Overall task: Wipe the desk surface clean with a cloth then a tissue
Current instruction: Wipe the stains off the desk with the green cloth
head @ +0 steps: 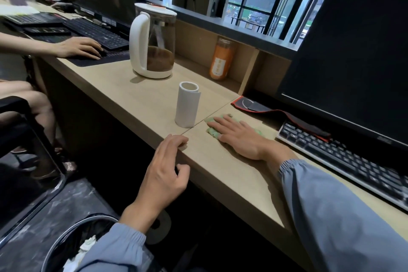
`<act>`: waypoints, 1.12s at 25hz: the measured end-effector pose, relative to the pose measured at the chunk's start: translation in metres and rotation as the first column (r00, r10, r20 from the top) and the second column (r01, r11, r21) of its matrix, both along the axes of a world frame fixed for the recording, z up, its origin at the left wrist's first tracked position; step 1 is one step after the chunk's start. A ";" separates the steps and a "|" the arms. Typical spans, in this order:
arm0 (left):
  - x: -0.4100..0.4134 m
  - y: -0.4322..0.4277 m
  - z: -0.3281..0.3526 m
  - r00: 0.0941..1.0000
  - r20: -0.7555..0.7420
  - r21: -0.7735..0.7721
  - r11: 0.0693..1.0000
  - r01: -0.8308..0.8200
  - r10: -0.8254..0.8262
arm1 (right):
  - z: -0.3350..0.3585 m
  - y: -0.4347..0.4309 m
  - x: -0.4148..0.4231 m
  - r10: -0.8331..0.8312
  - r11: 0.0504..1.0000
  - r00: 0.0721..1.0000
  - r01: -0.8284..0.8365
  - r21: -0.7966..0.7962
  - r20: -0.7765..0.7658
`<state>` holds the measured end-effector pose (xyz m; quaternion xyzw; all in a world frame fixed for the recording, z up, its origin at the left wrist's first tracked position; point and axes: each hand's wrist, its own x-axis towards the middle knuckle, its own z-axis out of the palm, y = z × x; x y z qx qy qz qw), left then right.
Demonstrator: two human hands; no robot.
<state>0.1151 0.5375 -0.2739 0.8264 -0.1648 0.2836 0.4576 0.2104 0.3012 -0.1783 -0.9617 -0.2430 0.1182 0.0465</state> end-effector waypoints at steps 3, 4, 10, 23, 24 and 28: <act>-0.014 0.002 0.004 0.999 -0.050 -0.054 0.998 -0.014 0.011 | 0.000 0.015 -0.029 0.040 0.999 0.999 -0.040 0.000 -0.007; -0.020 0.002 0.004 0.998 -0.060 -0.063 0.998 -0.024 0.020 | 0.000 0.020 -0.038 0.053 0.999 0.999 -0.053 -0.005 -0.003; -0.041 0.004 0.010 0.992 -0.088 -0.127 0.987 -0.100 0.089 | -0.002 0.050 -0.068 0.106 0.993 0.994 -0.106 -0.045 0.016; -0.080 -0.027 0.011 0.987 -0.131 -0.134 0.985 -0.107 0.090 | -0.012 0.013 -0.134 0.053 0.997 0.993 -0.047 -0.066 0.103; -0.082 -0.030 0.009 0.986 -0.137 -0.133 0.985 -0.109 0.090 | -0.014 0.005 -0.143 0.038 0.997 0.992 -0.031 -0.068 0.116; -0.088 -0.033 0.001 0.979 -0.176 -0.137 0.983 -0.125 0.100 | -0.018 -0.007 -0.163 0.004 0.997 0.984 0.008 -0.071 0.180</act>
